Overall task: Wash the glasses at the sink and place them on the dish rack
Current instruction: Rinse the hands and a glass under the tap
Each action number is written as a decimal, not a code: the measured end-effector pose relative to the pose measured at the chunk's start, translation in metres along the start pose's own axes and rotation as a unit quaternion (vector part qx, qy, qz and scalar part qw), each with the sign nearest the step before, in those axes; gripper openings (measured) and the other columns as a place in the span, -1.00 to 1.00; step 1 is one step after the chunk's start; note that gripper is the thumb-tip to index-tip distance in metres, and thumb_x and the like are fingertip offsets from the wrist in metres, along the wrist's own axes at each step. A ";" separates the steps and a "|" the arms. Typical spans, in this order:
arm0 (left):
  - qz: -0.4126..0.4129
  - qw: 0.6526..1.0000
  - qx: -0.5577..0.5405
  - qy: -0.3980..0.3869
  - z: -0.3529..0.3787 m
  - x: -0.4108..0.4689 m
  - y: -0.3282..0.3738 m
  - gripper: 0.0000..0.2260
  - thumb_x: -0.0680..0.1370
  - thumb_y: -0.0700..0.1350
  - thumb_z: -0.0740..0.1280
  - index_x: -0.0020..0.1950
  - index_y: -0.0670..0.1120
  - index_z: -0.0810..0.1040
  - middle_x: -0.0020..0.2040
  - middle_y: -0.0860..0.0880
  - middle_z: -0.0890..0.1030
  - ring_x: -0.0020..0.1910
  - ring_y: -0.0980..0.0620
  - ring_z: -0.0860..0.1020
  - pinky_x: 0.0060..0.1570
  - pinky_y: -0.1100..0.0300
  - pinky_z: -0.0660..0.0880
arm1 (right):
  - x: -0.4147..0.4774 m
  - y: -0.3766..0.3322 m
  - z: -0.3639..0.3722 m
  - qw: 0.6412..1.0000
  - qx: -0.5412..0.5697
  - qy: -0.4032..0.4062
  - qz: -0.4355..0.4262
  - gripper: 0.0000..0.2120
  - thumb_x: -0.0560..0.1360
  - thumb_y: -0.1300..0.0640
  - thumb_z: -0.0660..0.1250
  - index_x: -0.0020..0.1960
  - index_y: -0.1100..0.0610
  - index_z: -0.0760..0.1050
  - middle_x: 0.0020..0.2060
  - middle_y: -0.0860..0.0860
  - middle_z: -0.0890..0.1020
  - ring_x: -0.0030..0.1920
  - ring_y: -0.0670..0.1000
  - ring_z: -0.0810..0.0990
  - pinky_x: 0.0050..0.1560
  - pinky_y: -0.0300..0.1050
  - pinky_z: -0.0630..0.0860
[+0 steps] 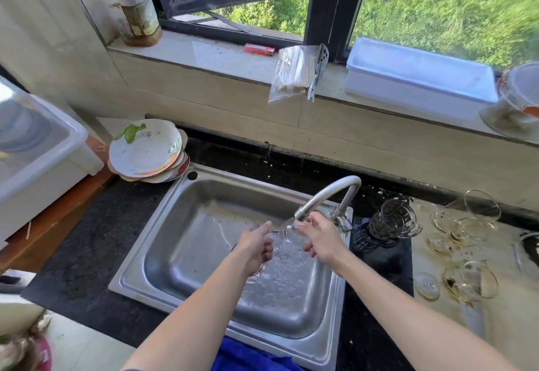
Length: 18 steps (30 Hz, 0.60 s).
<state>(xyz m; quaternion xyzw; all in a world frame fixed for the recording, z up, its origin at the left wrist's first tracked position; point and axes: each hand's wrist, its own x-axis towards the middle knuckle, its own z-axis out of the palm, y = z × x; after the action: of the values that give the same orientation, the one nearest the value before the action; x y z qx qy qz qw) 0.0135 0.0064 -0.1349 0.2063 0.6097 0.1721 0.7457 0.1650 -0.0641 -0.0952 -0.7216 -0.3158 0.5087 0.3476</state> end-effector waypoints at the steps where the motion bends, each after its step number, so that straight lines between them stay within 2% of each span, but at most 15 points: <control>1: 0.008 1.000 -0.030 0.005 0.006 0.000 0.000 -0.75 0.56 -0.14 0.37 0.12 -0.13 0.34 -0.40 -0.06 0.34 -0.52 0.08 0.27 -0.62 0.30 0.24 | -0.004 0.002 0.000 1.000 -0.002 0.008 -0.030 -0.79 0.57 -0.01 0.32 0.17 0.03 0.47 0.05 0.03 0.58 -0.26 -0.03 0.56 -0.38 -0.23 0.45; 4: 0.014 0.997 -0.074 0.004 0.022 0.002 0.000 -0.66 0.46 -0.30 0.46 0.10 -0.18 0.35 -0.40 -0.09 0.43 -0.56 0.09 0.34 -0.61 0.29 0.33 | -0.012 0.011 -0.004 0.990 -0.063 0.013 -0.122 -0.67 0.50 0.00 0.41 0.25 -0.02 0.49 0.11 -0.13 0.58 0.08 -0.15 0.58 0.00 -0.25 0.54; 5: 0.011 0.996 -0.084 -0.008 0.026 0.002 0.000 -0.62 0.44 -0.32 0.46 0.15 -0.19 0.38 -0.37 -0.10 0.46 -0.54 0.08 0.36 -0.59 0.28 0.35 | -0.016 0.012 -0.007 0.986 -0.089 0.017 -0.142 -0.64 0.49 0.02 0.44 0.26 -0.03 0.49 0.13 -0.17 0.56 0.11 -0.17 0.56 0.06 -0.26 0.54; 7: 0.006 0.995 -0.094 -0.019 0.031 0.005 0.002 -0.66 0.44 -0.35 0.44 0.16 -0.20 0.44 -0.37 -0.09 0.49 -0.53 0.08 0.37 -0.58 0.28 0.38 | -0.023 0.009 -0.013 0.976 -0.139 0.019 -0.165 -0.62 0.46 0.04 0.47 0.25 -0.05 0.48 0.13 -0.21 0.51 0.05 -0.15 0.57 0.04 -0.27 0.55; 9: 0.012 0.996 -0.087 0.001 0.033 0.007 0.001 -0.82 0.49 -0.35 0.38 -0.08 -0.12 0.44 -0.44 -0.05 0.45 -0.61 0.13 0.33 -0.62 0.32 0.32 | -0.027 0.008 -0.016 0.966 -0.183 0.000 -0.184 -0.58 0.43 0.05 0.49 0.26 -0.07 0.49 0.12 -0.25 0.48 0.03 -0.18 0.55 0.05 -0.23 0.56; 11: 0.023 0.997 -0.068 0.017 0.037 0.006 0.000 -0.76 0.54 -0.31 0.35 -0.22 -0.06 0.36 -0.54 0.00 0.38 -0.66 0.14 0.26 -0.64 0.33 0.25 | -0.030 0.008 -0.014 0.960 -0.196 0.013 -0.200 -0.57 0.42 0.04 0.49 0.26 -0.07 0.50 0.11 -0.26 0.48 0.07 -0.23 0.53 0.10 -0.18 0.56; 14: 0.039 0.999 -0.010 0.021 0.040 0.005 -0.005 -0.88 0.56 -0.15 0.36 -0.12 -0.11 0.45 -0.57 -0.02 0.36 -0.64 0.06 0.29 -0.61 0.28 0.27 | -0.035 0.007 -0.016 0.950 -0.221 0.075 -0.209 -0.60 0.42 -0.02 0.46 0.24 -0.07 0.51 0.13 -0.22 0.50 0.04 -0.25 0.52 0.13 -0.18 0.53; 16: 0.074 0.992 0.089 0.055 0.037 0.008 -0.007 -0.77 0.57 -0.03 0.33 0.00 -0.21 0.55 -0.50 -0.09 0.42 -0.59 0.00 0.37 -0.56 0.26 0.30 | -0.043 0.006 -0.018 0.933 -0.270 0.069 -0.229 -0.58 0.44 -0.08 0.42 0.27 -0.07 0.51 0.15 -0.20 0.50 -0.01 -0.23 0.53 0.10 -0.20 0.52; 18: 0.133 0.973 0.170 0.082 0.039 0.010 -0.009 -0.64 0.61 0.01 0.24 0.00 -0.30 0.57 -0.44 -0.10 0.47 -0.55 -0.02 0.43 -0.52 0.25 0.31 | -0.048 0.005 -0.018 0.918 -0.302 0.071 -0.246 -0.57 0.44 -0.11 0.40 0.28 -0.07 0.51 0.15 -0.20 0.50 -0.07 -0.19 0.54 0.05 -0.21 0.52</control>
<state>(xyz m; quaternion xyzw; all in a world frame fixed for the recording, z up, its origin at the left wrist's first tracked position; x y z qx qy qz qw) 0.0534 0.0000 -0.1408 0.3946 0.6559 0.1799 0.6178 0.1692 -0.1092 -0.0702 -0.7263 -0.5963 0.2346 0.2486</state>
